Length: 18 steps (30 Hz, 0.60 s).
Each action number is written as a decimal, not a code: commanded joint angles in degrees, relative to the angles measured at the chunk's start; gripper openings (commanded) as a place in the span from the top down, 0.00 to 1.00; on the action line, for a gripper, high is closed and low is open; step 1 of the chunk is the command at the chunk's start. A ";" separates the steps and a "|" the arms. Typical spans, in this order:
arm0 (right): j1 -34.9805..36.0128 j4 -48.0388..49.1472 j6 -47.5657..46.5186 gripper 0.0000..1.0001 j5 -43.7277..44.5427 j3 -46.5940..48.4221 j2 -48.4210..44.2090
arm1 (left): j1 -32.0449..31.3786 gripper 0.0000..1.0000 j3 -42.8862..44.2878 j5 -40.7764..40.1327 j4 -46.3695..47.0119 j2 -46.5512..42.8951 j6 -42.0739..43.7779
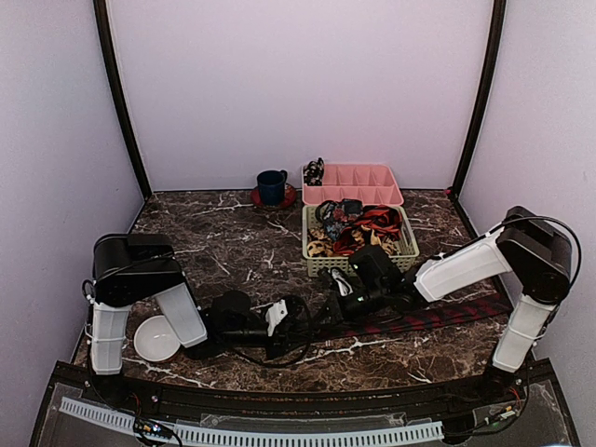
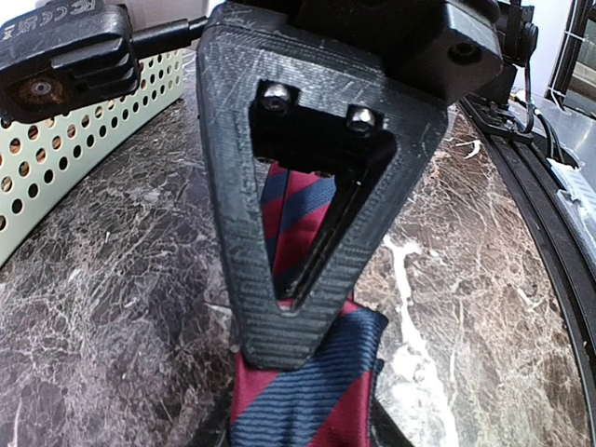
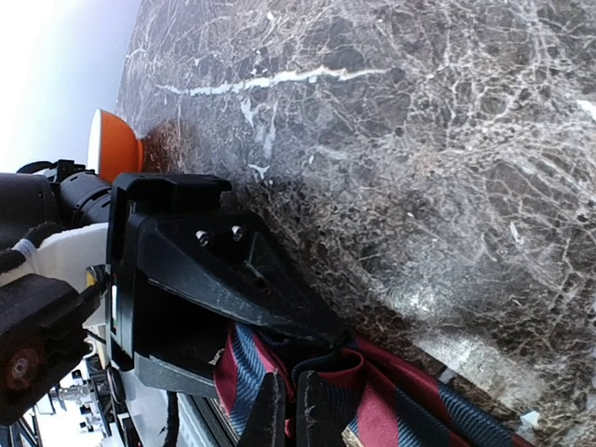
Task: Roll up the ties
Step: Roll the tie at the center of the board.
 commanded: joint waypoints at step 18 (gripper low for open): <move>-0.93 6.57 -1.91 1.00 7.07 -9.42 0.70 | -0.49 0.15 -2.59 -0.73 4.46 3.06 -5.34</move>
